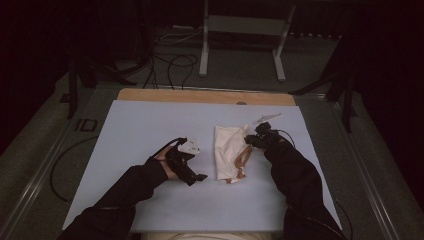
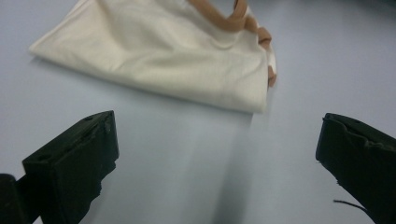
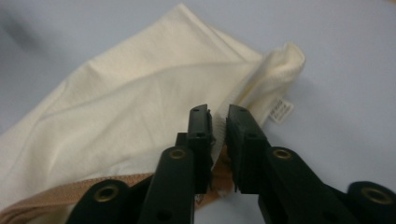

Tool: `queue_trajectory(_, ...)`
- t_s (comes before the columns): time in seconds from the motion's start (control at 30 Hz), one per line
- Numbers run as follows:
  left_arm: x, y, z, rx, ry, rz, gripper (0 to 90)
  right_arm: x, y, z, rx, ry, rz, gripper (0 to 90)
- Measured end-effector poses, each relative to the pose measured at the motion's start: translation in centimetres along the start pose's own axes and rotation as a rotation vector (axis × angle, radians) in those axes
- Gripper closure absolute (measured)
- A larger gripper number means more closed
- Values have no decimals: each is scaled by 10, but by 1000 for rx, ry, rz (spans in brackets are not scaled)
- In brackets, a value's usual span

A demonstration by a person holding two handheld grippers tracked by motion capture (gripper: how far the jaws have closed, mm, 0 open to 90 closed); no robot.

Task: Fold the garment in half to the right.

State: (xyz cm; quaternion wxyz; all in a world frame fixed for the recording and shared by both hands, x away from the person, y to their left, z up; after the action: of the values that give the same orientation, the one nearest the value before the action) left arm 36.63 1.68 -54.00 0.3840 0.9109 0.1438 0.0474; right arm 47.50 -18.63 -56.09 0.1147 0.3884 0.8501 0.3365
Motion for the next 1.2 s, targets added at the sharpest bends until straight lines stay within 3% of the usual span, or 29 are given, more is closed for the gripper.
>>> queue_trajectory(0.17,1,-13,-7,-26,15,-49,0,-7,-9,-2,-1,-14,27,872)
queue_trajectory(0.33,4,-36,-20,-53,72,-92,0,-14,-20,-4,8,-28,49,871)
queue_trajectory(0.53,2,-54,-32,-90,80,-136,0,-17,-32,-2,26,-20,84,852)
queue_trajectory(0.77,0,-72,-39,-90,114,-153,0,-23,-38,-1,40,-39,93,868)
queue_trajectory(0.87,-2,-83,-43,-99,136,-163,0,-31,-25,-10,-1,-58,99,785)
queue_trajectory(0.97,-3,-86,-46,-102,148,-167,0,-34,-15,-13,-22,-68,107,763)
queue_trajectory(1.0,-4,-89,-48,-105,154,-171,0,-37,-2,-16,-50,-72,113,747)
queue_trajectory(1.2,-4,-98,-51,-100,170,-176,0,-38,22,-5,-60,-61,131,674)
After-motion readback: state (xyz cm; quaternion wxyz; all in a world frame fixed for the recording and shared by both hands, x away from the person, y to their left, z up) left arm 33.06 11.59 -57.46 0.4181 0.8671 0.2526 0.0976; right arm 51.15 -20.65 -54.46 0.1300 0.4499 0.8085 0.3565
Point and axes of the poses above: each handheld gripper's, and its own axes: z roughly forward along the jaws, y roughly out of its top, x roughly to its left, the point moved 10 cm from there along z, roughly forward along the jaws
